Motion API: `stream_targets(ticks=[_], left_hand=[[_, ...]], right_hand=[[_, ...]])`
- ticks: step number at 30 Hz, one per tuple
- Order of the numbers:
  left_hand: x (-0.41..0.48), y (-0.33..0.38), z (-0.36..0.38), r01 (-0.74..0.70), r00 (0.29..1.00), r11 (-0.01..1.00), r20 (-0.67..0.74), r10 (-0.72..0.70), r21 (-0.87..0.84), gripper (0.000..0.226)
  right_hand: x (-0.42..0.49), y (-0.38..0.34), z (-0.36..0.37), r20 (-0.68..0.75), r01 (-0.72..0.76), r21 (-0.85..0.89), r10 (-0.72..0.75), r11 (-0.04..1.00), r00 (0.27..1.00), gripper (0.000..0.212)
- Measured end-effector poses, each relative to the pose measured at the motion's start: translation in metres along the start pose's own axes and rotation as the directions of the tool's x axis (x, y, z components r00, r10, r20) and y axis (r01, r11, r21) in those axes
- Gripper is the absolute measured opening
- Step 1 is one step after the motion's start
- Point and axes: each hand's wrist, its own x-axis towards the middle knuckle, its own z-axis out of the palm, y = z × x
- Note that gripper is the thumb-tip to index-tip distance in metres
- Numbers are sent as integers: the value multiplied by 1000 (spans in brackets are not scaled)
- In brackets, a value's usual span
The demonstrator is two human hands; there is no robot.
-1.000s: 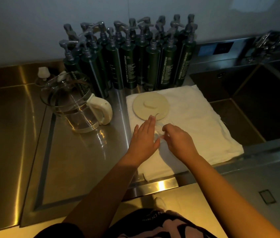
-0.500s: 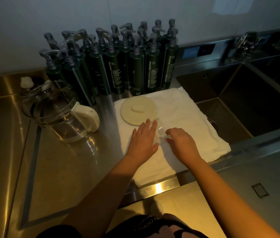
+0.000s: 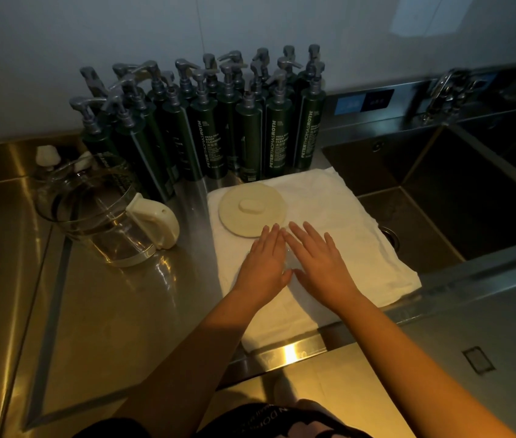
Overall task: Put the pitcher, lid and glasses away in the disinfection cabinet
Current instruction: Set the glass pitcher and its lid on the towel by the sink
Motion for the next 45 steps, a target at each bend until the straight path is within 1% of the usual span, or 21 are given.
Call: stream_targets(ticks=[4,7,9,12,14,18,21,26,29,33,39,42,45], left_hand=[[-2,-6,1,2,1000,1000,19,-2,-3,78],[-7,-7,2,19,1000,1000,21,-19,-9,76],[-10,-8,3,26,1000,999,14,-26,-21,76],[-14,-9,5,40,999,997,-11,-40,-59,75],[-15,-11,6,55,998,996,-19,-56,-69,74],[-17,-13,4,60,998,997,-34,-61,-47,70],[-17,-14,1,58,997,998,-41,-60,-39,67],[-17,-12,1,42,998,999,-49,-43,-19,65],[-15,-10,2,41,997,999,-61,-43,-35,66],[-12,-6,0,41,997,998,-56,-43,-44,67],[-6,-2,-4,41,997,999,-57,-42,-26,70],[2,2,-7,33,997,999,-64,-33,7,69],[10,5,-8,39,998,998,-44,-37,45,73]], right_hand=[[1,-2,7,15,26,-11,-25,1000,1000,88],[0,1,11,3,6,-60,-6,998,1000,88],[-1,3,14,-7,-5,-86,5,996,1000,89],[2,4,15,-7,19,-124,-20,992,1000,90],[6,2,14,-13,25,-145,-27,989,1000,88],[15,-5,16,-24,55,-194,-61,979,998,73],[19,-8,21,-22,67,-222,-74,973,997,72],[25,-5,23,19,45,-195,-42,980,999,74],[25,-3,24,24,34,-148,-31,988,999,74],[25,0,25,15,10,-86,-9,996,1000,74],[25,7,25,-21,23,51,-22,998,1000,77],[27,14,24,-18,20,106,-18,994,1000,83],[29,20,22,-11,-17,143,19,990,1000,91]])
